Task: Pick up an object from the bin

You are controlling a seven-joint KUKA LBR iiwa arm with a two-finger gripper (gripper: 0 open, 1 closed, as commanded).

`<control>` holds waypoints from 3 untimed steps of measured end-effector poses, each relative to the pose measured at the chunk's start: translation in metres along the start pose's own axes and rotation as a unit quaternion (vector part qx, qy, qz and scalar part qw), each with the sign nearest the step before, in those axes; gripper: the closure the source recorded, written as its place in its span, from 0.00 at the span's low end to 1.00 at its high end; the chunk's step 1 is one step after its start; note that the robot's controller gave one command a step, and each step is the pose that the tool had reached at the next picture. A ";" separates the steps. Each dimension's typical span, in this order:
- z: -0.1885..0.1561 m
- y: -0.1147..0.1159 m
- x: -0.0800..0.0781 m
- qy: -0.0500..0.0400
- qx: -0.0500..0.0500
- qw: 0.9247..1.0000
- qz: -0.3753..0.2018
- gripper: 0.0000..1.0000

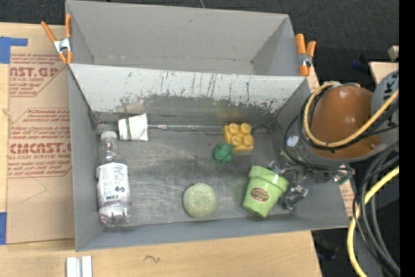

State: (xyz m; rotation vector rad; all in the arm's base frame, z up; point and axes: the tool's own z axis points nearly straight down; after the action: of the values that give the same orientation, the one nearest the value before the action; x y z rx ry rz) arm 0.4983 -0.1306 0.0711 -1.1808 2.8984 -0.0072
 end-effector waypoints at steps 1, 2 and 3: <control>-0.003 0.000 0.000 0.001 -0.001 1.000 -0.002 1.00; -0.008 0.000 0.000 0.002 -0.002 1.000 -0.001 1.00; -0.014 0.002 0.000 0.004 -0.005 1.000 -0.001 1.00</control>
Offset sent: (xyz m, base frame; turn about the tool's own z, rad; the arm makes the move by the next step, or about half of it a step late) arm 0.0001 -0.0001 0.0177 0.0001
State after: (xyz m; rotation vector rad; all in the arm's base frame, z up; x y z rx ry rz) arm 0.4966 -0.1297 0.0846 -1.1883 2.9079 0.0023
